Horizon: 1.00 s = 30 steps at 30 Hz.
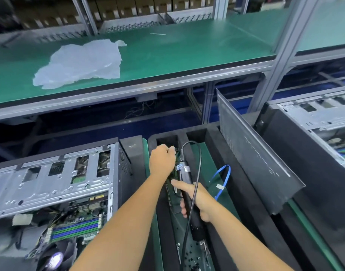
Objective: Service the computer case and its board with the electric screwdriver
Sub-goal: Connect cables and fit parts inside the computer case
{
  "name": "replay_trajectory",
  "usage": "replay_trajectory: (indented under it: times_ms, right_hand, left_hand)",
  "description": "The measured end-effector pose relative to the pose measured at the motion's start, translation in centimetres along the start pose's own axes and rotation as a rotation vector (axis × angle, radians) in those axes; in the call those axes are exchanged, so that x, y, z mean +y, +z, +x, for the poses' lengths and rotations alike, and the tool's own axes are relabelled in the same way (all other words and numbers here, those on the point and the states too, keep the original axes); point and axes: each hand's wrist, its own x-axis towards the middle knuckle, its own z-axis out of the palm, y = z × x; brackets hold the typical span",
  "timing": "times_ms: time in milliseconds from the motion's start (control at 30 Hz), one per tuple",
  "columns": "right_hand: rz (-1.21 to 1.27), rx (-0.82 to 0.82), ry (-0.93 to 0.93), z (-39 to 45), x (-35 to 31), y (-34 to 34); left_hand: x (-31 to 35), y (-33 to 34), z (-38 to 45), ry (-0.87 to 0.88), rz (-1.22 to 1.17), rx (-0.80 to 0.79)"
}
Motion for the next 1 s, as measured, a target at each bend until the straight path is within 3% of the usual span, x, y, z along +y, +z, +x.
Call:
replay_trajectory:
  times_ms: [400, 533, 800, 900, 1000]
  right_hand:
    - [-0.013, 0.007, 0.095, 0.3, 3.2, 9.9]
    - [-0.287, 0.094, 0.017, 1.0, 4.3, 11.6]
    - [-0.701, 0.222, -0.011, 1.7, 3.2, 12.6]
    - [-0.736, 0.116, -0.014, 1.6, 3.5, 11.7]
    - [-0.817, 0.133, -0.134, 1.7, 4.1, 10.7]
  left_hand:
    - [0.6, -12.2, -0.2, -0.062, -0.296, 0.370]
    - [-0.1, -13.9, -0.6, -0.010, -0.429, 0.524]
    - [-1.2, -15.4, -1.1, 0.028, -0.511, 0.451]
    - [-1.1, -15.5, -1.1, 0.013, -0.568, 0.420]
    - [-1.0, -15.8, -1.3, 0.024, -0.592, 0.375]
